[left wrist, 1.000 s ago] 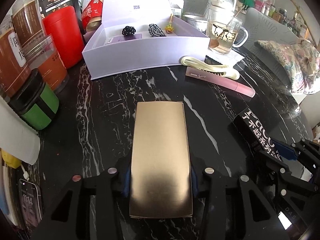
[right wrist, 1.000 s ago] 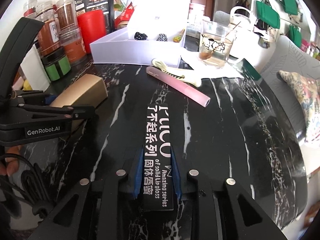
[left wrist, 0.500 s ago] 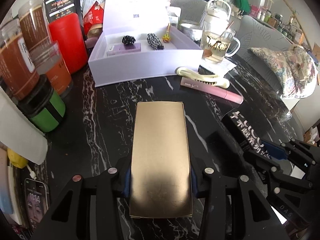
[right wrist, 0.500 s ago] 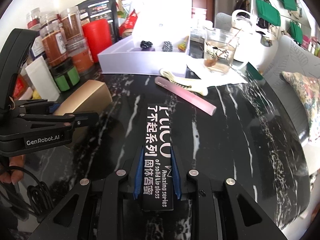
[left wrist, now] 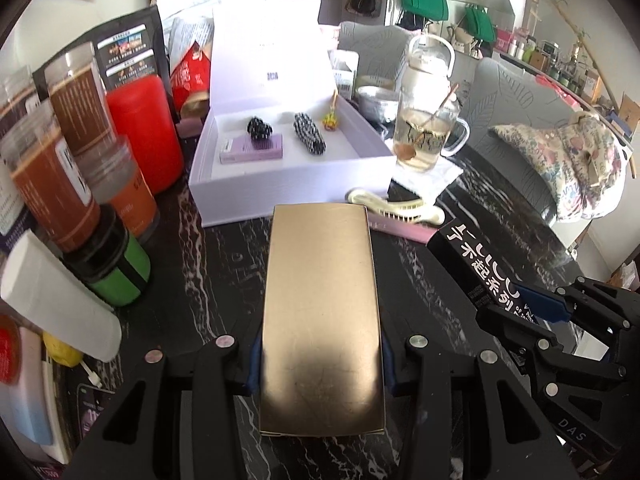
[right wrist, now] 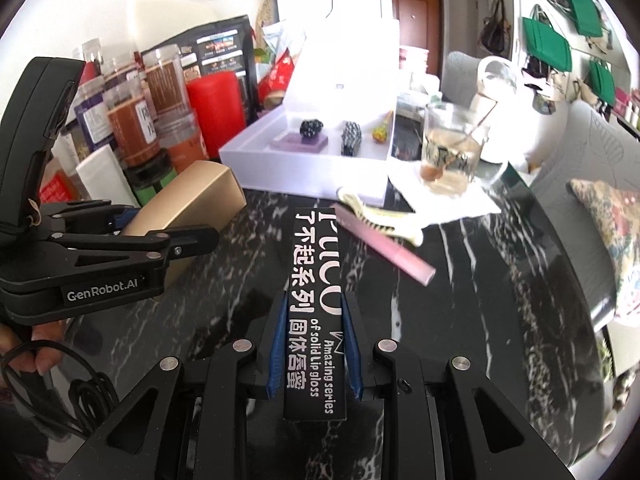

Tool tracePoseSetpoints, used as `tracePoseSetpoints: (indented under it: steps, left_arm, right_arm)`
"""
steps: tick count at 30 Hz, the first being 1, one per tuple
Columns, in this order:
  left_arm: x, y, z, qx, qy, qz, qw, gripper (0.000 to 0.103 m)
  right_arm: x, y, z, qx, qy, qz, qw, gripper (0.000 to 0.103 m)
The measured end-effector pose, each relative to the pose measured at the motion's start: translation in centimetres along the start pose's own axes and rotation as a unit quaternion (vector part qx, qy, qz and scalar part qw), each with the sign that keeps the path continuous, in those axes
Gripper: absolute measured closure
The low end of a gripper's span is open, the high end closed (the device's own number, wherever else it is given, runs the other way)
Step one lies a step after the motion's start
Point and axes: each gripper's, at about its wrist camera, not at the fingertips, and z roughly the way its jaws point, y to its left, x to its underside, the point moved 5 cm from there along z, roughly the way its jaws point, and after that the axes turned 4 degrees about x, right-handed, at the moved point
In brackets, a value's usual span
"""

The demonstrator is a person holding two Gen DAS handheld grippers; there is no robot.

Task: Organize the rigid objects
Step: 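Lift the gold box and the black package off the table with both grippers, then carry the gold box and black package over the white box with both grippers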

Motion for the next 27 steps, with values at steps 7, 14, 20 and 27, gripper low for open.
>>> tracePoseSetpoints:
  steps: [7, 14, 20, 27]
  left_arm:
    - [-2.1, 0.1, -0.6, -0.001, -0.019, 0.000, 0.9998, 0.060]
    - [-4.6, 0.2, -0.9, 0.003, -0.036, 0.002, 0.9993, 0.060]
    - [-7.0, 0.5, -0.9, 0.000, -0.053, 0.003, 0.9986, 0.060]
    - [-9.7, 1.0, -0.4, 0.001, -0.066, 0.005, 0.9978, 0.060]
  right_arm:
    - [-2.2, -0.4, -0.6, 0.001, -0.015, -0.009, 1.000, 0.078]
    - [-4.5, -0.8, -0.6, -0.008, -0.029, -0.016, 0.999, 0.078]
    - [-6.8, -1.0, -0.3, -0.016, -0.043, -0.023, 0.999, 0.078]
    - [-9.5, -1.3, 0.6, -0.024, -0.056, -0.030, 0.998, 0.078]
